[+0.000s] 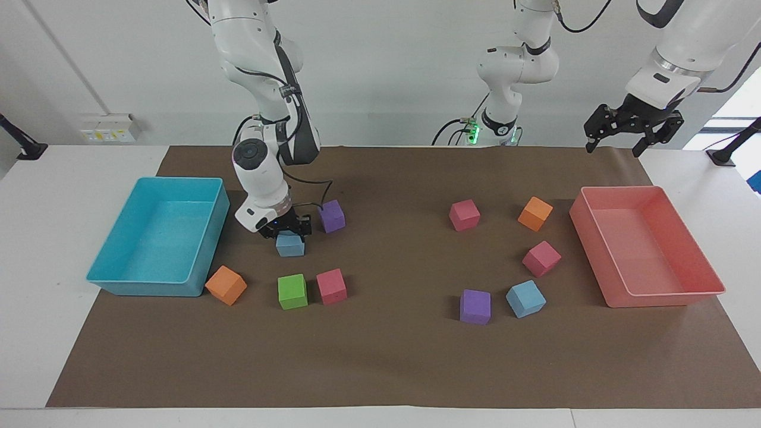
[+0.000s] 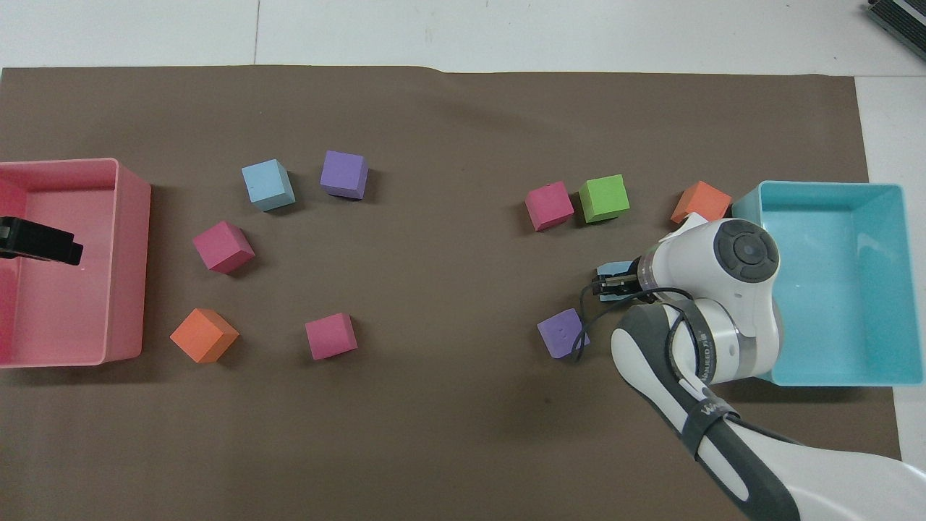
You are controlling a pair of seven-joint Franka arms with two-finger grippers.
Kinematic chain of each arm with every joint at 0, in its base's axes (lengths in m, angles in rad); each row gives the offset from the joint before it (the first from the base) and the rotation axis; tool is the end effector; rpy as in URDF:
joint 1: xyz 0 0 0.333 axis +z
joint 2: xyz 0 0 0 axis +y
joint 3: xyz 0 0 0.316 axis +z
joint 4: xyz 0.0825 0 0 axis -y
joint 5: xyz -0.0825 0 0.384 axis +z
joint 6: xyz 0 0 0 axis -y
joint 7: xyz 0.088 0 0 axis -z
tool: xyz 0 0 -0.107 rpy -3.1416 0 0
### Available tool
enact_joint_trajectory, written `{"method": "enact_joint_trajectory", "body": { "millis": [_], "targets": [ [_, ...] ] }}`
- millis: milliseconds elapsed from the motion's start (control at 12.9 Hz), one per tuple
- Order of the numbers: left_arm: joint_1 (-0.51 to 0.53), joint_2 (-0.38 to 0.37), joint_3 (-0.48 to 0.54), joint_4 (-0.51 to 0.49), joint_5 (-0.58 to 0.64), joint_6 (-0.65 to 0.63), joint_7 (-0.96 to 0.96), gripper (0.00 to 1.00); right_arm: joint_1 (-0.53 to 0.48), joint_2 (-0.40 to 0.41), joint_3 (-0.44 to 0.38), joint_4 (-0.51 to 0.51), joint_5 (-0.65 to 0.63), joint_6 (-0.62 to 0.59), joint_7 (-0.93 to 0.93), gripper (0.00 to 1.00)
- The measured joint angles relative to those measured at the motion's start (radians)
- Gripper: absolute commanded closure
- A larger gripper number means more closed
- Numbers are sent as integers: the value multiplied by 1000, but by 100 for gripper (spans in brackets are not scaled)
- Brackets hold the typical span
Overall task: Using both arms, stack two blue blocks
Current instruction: 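Close the right gripper on the light-blue cube and lift it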
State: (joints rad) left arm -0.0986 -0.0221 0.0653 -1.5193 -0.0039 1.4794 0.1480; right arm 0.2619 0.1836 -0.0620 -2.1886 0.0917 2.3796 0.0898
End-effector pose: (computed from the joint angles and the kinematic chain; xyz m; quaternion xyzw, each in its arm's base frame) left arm 0.5382 -0.0179 0.6527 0.9958 -0.0907 -0.0088 0.0032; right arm 0.5428 0.1112 0.3040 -0.9994 -0.0225 -0.0002 0.0264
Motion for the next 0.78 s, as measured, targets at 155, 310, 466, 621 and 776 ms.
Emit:
{"method": "enact_joint_trajectory", "body": {
  "millis": [155, 310, 466, 621, 776],
  "targets": [
    [0, 0, 0, 0, 0, 0, 0, 0, 0, -16, 0, 22, 1, -13, 2, 100],
    [0, 0, 0, 0, 0, 0, 0, 0, 0, -48, 0, 51, 1, -67, 4, 100],
    [0, 0, 0, 0, 0, 0, 0, 0, 0, -80, -1, 76, 1, -118, 5, 100],
    [0, 0, 0, 0, 0, 0, 0, 0, 0, -105, 0, 94, 1, -153, 11, 100],
    [0, 0, 0, 0, 0, 0, 0, 0, 8, -116, 1, 119, 0, -191, 29, 100]
  ]
}}
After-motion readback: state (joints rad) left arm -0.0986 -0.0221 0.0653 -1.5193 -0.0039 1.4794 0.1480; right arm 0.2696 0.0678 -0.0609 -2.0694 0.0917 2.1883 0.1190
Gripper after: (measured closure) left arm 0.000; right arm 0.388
